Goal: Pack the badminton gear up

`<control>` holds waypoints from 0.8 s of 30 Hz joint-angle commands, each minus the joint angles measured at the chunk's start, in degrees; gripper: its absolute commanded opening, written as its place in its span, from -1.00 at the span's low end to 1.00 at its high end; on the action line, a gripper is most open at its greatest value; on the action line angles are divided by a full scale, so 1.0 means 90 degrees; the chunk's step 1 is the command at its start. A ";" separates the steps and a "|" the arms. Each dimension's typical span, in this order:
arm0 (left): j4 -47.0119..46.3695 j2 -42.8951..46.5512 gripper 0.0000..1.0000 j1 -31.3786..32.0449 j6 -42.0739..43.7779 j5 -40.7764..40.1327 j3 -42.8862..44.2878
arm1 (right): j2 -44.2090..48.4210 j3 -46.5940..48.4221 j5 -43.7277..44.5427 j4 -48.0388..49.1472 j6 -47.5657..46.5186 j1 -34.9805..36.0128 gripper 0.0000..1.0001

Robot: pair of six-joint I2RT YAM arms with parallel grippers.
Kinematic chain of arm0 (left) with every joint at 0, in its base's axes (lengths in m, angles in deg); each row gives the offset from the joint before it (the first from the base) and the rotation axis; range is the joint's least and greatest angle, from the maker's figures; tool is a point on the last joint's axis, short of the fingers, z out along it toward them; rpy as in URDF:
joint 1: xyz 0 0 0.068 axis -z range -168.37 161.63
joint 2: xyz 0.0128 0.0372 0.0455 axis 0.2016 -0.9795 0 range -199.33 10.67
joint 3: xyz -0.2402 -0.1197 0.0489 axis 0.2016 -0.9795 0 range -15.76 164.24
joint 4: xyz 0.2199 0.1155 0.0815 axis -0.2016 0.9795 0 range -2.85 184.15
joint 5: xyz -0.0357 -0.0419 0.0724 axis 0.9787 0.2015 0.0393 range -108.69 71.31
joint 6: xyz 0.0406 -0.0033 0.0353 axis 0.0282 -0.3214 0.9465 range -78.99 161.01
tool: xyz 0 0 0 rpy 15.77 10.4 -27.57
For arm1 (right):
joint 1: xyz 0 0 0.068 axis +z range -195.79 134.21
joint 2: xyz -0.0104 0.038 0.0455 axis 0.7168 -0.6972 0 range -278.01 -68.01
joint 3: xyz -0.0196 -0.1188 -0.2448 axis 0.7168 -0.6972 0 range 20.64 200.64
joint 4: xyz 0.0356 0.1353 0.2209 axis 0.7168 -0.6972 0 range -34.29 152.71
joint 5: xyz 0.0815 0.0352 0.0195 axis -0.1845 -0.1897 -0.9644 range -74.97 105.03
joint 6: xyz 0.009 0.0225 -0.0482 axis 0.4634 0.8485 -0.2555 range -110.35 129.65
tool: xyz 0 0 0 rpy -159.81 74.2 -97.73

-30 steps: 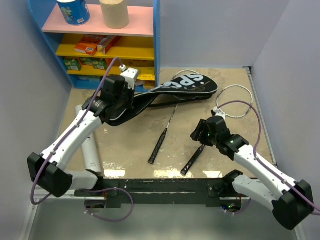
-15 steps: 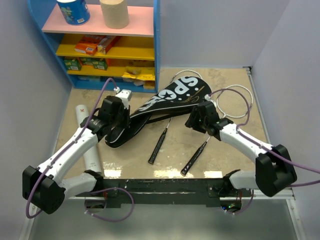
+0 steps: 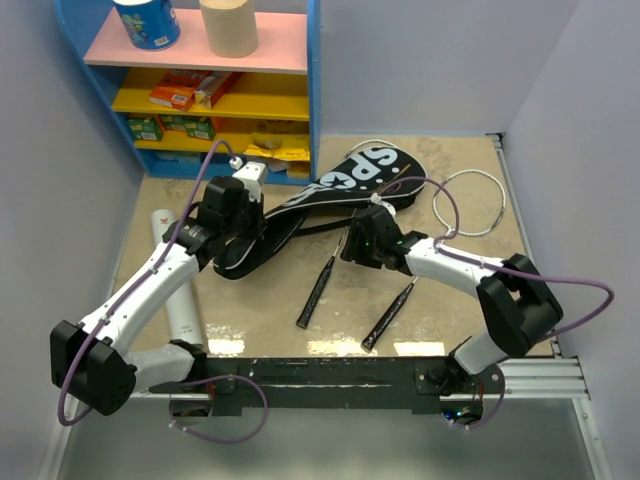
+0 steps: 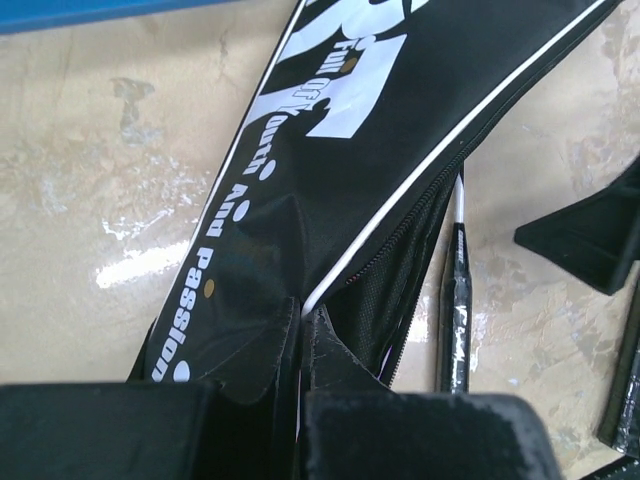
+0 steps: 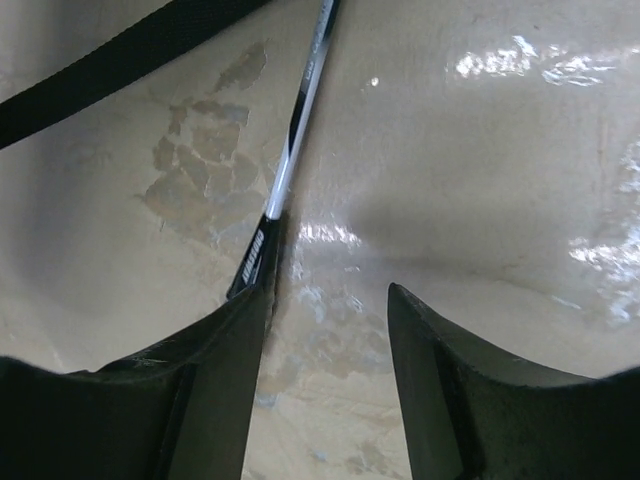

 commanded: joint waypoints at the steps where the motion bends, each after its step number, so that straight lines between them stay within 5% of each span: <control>1: -0.0457 0.0032 -1.00 -0.0200 0.0168 0.0173 0.0380 | -0.0506 0.0650 0.0626 0.0210 0.0406 0.0176 0.11; 16: -0.0701 0.0032 -1.00 -0.0591 0.0335 0.0662 0.0399 | -0.2303 0.2086 0.1505 -0.0630 0.0650 0.0284 0.04; 24: -0.1052 0.0071 -1.00 -0.0679 0.0286 0.0916 0.0107 | -0.2860 0.2613 0.2141 -0.1303 0.0670 0.0304 -0.16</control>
